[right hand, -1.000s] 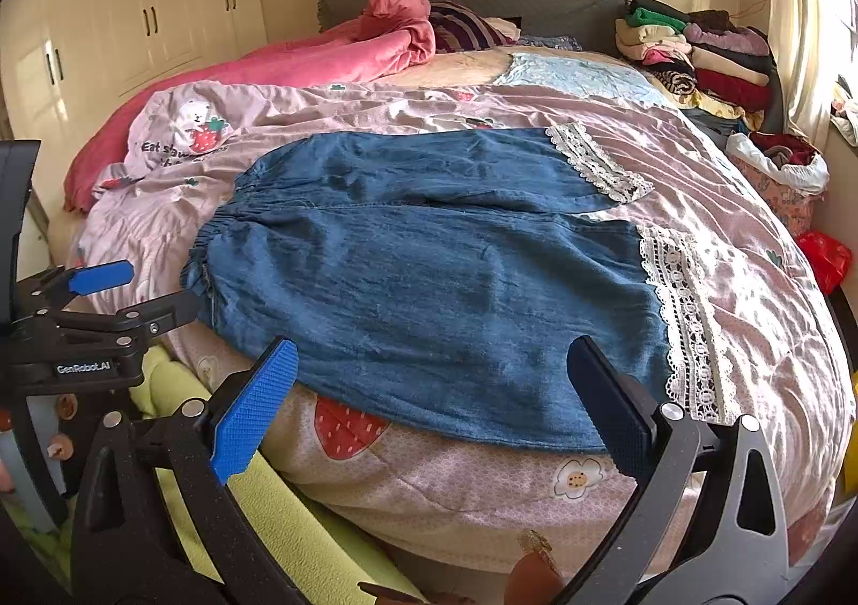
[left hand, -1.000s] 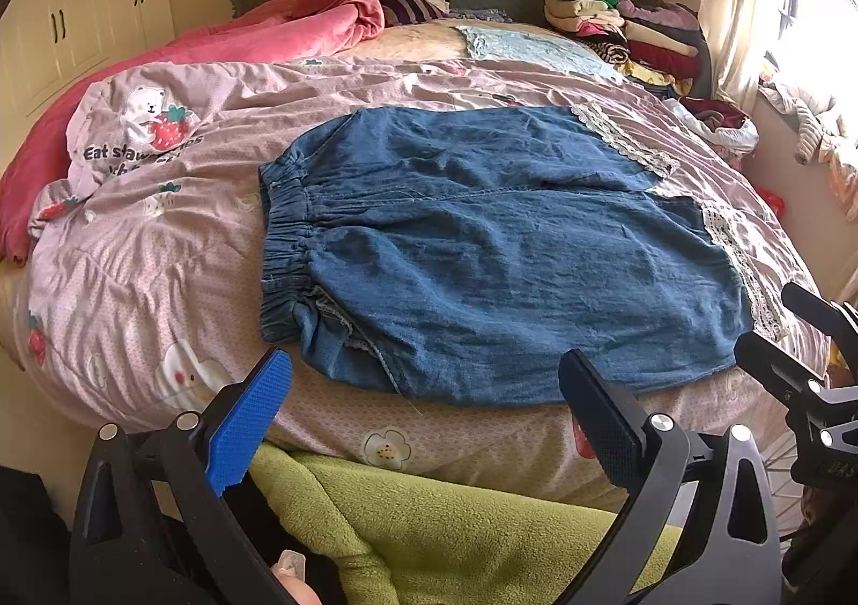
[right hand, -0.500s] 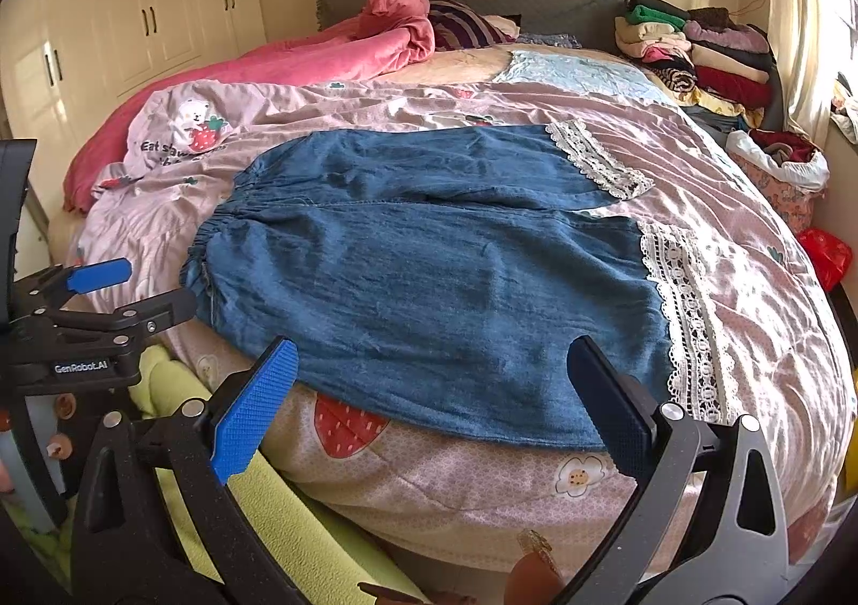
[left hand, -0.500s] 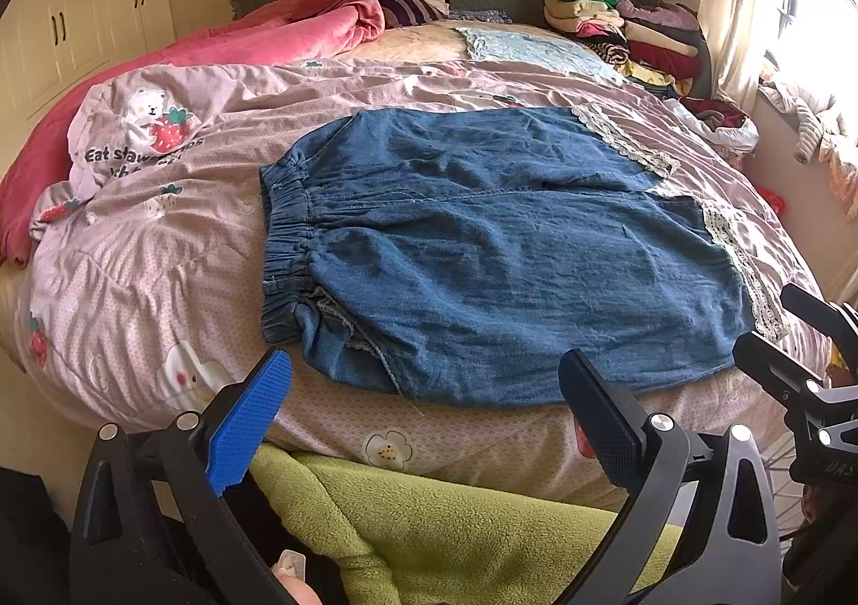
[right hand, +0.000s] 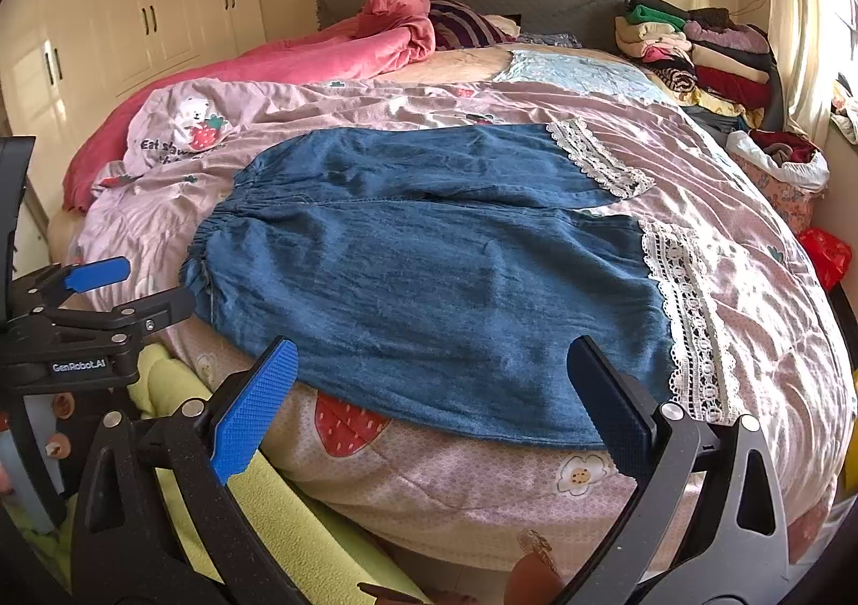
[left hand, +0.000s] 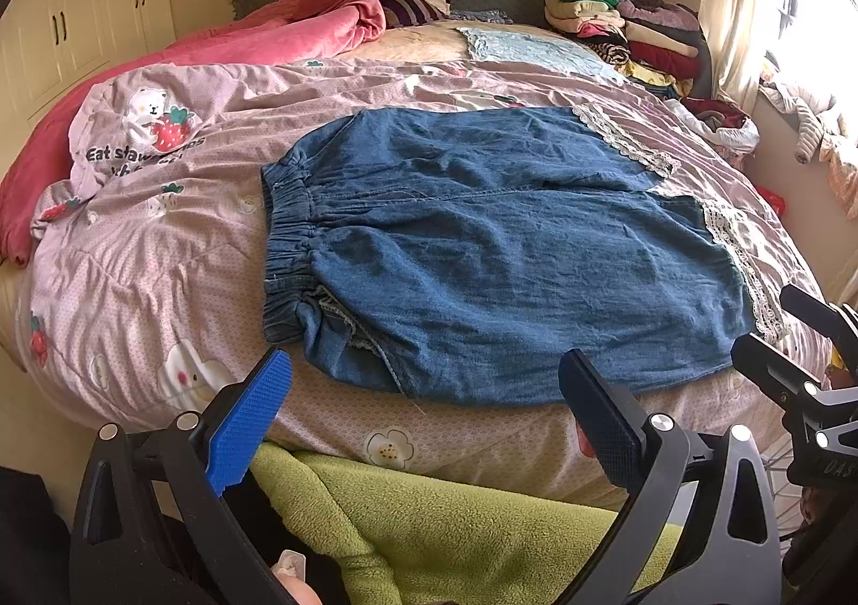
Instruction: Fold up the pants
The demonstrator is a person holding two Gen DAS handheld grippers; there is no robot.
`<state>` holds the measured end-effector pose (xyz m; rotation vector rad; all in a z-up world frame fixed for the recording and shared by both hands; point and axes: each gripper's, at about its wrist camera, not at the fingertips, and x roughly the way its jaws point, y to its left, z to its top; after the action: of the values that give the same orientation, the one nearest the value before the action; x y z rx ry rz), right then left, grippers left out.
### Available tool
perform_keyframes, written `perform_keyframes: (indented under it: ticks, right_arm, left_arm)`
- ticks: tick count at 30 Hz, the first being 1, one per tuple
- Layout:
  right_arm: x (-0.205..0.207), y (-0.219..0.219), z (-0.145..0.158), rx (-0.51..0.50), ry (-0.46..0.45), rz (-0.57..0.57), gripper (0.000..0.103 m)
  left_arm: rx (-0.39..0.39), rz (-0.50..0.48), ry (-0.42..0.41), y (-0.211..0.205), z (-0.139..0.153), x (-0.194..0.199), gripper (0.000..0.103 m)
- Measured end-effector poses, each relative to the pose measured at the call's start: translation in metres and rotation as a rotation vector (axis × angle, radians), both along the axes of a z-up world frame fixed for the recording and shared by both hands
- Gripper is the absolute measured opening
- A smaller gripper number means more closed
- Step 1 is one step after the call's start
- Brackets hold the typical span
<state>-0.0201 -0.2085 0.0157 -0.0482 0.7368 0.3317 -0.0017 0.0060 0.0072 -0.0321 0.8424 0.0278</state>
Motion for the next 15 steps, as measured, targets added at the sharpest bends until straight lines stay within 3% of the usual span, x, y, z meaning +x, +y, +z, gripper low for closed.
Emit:
perform_keyframes:
  ticks: [15]
  right_arm:
    - [0.009,0.012,-0.005,-0.010,0.003,0.023,0.095]
  left_arm:
    - [-0.004,0.023,0.017,0.009,-0.006,0.007,0.099]
